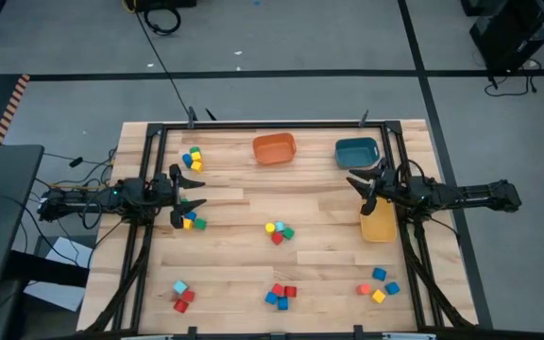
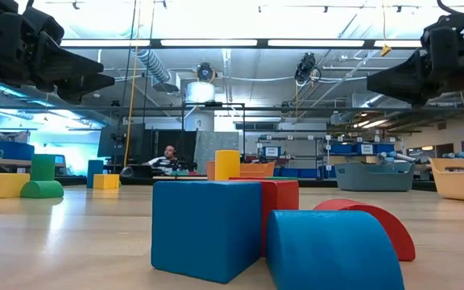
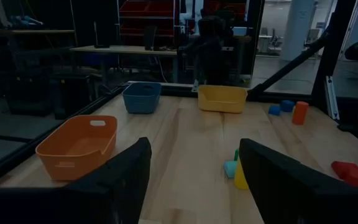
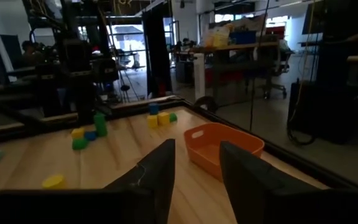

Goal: Sort blocks by size
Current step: Put the orange cylinder block into the orange bin

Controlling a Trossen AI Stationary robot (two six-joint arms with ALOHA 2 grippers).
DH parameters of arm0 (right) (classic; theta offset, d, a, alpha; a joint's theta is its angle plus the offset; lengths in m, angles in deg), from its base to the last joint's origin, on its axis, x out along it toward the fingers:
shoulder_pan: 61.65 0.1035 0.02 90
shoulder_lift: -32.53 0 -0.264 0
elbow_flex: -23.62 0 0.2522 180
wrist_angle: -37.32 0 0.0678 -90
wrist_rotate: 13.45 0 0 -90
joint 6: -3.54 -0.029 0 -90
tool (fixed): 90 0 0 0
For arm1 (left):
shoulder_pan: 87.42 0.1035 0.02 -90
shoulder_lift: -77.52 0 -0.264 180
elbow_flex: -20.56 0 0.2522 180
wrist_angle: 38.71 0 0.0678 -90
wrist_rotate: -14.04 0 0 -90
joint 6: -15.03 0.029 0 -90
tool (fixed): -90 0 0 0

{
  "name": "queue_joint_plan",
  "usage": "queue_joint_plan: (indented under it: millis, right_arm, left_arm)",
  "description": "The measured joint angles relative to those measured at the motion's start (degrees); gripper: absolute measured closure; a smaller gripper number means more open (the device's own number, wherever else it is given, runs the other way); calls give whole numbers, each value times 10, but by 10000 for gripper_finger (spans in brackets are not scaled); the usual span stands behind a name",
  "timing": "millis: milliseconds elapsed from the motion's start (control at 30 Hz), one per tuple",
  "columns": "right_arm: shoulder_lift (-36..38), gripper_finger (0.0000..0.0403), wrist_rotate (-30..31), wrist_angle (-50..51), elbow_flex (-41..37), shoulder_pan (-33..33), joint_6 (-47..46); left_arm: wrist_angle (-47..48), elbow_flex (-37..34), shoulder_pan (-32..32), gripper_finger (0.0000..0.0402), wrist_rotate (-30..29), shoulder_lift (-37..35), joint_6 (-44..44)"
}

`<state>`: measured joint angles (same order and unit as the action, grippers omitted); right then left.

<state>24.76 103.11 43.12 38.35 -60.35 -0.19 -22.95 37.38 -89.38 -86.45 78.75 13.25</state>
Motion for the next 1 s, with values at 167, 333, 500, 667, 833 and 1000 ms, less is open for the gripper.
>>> queue_joint_plan:
  millis: [167,333,500,667,833,1000]
  right_arm:
    - [-1,212,7,12,11,0,10]
    - [-21,166,24,62,78,0,14]
    - [-76,141,24,149,183,1,5]
    - [-180,138,21,306,333,17,-28]
    - [-322,137,1,477,482,38,-112]
    - [-471,137,-46,631,601,54,-261]
  left_arm:
    - [0,0,0,149,0,0,0]
    - [0,0,0,149,0,0,0]
    - [0,0,0,149,0,0,0]
    - [0,0,0,149,0,0,0]
    - [0,0,0,149,0,0,0]
    - [0,0,0,149,0,0,0]
